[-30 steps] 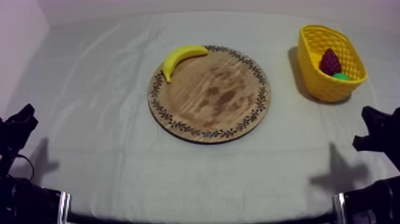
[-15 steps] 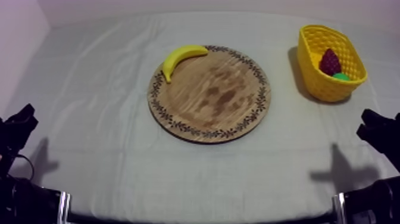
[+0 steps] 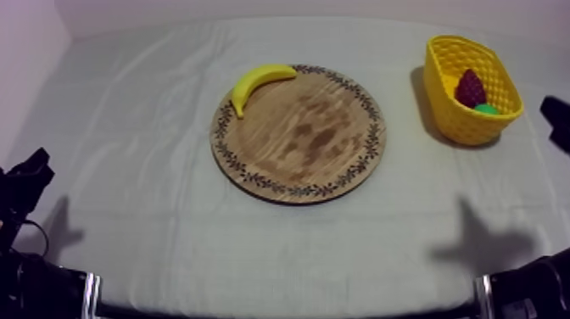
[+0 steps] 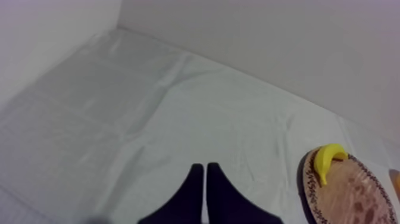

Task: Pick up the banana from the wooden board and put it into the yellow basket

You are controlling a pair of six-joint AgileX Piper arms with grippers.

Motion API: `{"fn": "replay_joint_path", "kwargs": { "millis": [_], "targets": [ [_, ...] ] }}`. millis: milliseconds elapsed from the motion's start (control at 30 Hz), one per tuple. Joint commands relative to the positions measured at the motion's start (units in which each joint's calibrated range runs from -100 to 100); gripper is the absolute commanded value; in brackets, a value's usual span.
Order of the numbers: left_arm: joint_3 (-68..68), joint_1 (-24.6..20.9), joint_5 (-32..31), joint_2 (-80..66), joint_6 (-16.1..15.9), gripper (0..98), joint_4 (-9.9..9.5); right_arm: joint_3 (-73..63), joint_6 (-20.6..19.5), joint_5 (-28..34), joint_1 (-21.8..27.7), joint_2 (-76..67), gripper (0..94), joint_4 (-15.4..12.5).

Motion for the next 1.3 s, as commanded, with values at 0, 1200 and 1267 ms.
{"fn": "replay_joint_path", "kwargs": {
  "millis": [0, 1200, 1267],
  "targets": [
    [0.0, 0.0, 0.0, 0.0, 0.0, 0.1, -0.02, -6.7, -1.8, -0.8, -2.3, 2.8, 1.1, 0.2],
    [0.0, 0.0, 0.0, 0.0, 0.0, 0.1, -0.02, -60.1, -36.1, -13.2, -22.9, 56.9, 1.2, 23.8],
    [0.0, 0.0, 0.0, 0.0, 0.0, 0.1, -0.02, -63.1, -38.5, -11.8, -24.2, 60.5, 1.2, 25.9]
  ]
}}
